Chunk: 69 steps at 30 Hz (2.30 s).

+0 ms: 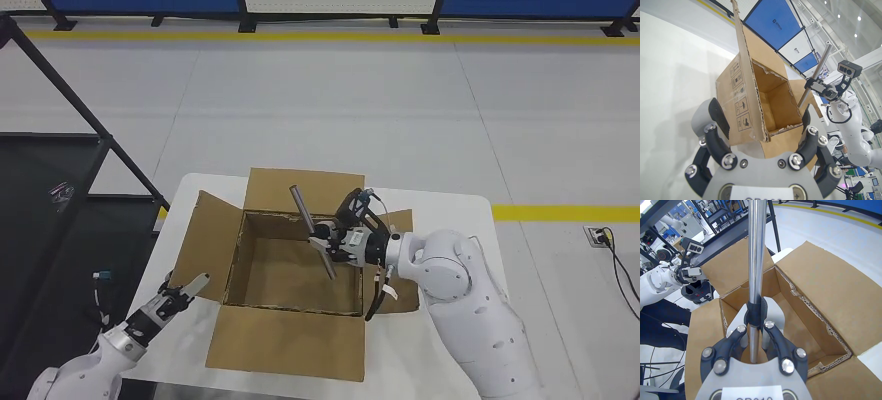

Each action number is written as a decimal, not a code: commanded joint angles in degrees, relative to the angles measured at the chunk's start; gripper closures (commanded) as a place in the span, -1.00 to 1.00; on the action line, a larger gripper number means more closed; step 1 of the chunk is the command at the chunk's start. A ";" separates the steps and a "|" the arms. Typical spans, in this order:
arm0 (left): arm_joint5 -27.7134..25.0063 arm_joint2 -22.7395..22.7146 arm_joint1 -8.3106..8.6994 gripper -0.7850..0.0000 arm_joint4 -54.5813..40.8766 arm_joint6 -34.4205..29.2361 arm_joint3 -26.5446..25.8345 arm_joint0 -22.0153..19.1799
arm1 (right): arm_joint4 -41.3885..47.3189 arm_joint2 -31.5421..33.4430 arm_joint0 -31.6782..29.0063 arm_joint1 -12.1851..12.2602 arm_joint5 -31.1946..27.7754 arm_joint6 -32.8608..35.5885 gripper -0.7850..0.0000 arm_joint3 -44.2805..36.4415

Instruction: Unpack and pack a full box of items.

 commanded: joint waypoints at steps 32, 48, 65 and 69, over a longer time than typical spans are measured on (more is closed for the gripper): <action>0.62 1.70 0.40 -1.00 2.01 -3.62 2.14 -5.28 | 16.65 49.00 -28.41 9.51 16.14 11.23 1.00 -15.95; 0.89 1.50 0.63 -1.00 1.26 -3.97 2.30 -5.72 | 4.69 45.95 -26.07 13.57 26.04 28.16 1.00 -6.43; 1.01 0.61 0.81 -1.00 1.52 -2.66 0.95 -4.15 | -2.25 36.49 -21.90 15.69 26.05 30.18 1.00 1.73; 0.99 0.58 0.80 -1.00 1.56 -2.11 0.76 -3.71 | -2.56 34.35 -20.53 15.91 26.91 29.47 1.00 3.68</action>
